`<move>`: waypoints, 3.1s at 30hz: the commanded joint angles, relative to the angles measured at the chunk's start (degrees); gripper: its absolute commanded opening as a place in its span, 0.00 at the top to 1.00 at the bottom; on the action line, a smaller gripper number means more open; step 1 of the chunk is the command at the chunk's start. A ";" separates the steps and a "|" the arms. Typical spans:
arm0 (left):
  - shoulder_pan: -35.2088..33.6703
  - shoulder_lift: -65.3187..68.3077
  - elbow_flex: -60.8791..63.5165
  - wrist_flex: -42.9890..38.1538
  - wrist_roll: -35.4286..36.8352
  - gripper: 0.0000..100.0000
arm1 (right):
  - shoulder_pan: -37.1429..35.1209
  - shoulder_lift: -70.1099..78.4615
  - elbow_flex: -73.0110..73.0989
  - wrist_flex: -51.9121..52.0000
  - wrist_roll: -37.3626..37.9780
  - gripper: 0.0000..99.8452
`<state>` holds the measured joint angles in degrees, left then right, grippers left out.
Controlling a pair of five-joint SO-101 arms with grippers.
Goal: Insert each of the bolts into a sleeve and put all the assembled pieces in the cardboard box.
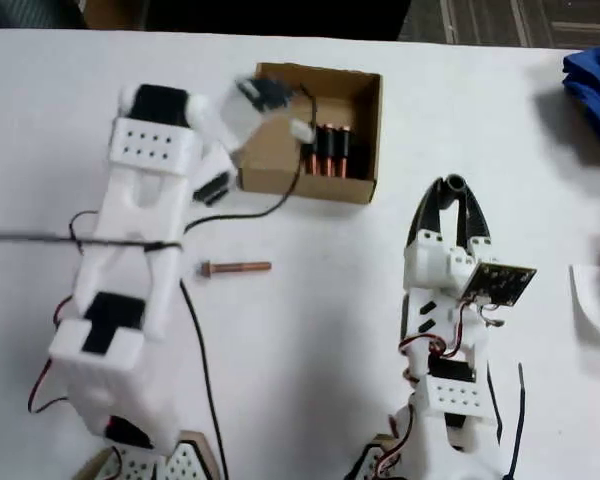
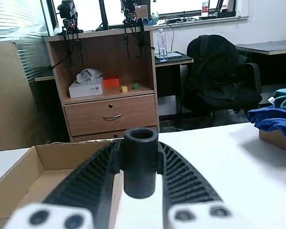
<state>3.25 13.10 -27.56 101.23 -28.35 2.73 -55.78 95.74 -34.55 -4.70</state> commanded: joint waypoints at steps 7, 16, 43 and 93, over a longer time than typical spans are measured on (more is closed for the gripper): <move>2.46 -5.01 17.01 0.62 55.91 0.97 | -0.66 -1.63 0.62 -1.36 -0.35 0.98; 8.26 -4.66 29.49 -0.53 76.57 0.96 | -0.66 -1.63 0.62 -1.36 -0.35 0.98; 5.71 9.85 29.32 -4.66 93.19 0.46 | -1.01 -1.63 0.62 0.22 -0.35 0.98; 0.26 34.73 12.26 1.05 93.27 0.76 | -0.66 -1.63 0.62 0.22 -0.35 0.98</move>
<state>3.69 43.08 -16.31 98.95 66.33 2.20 -55.78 95.74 -34.55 -4.70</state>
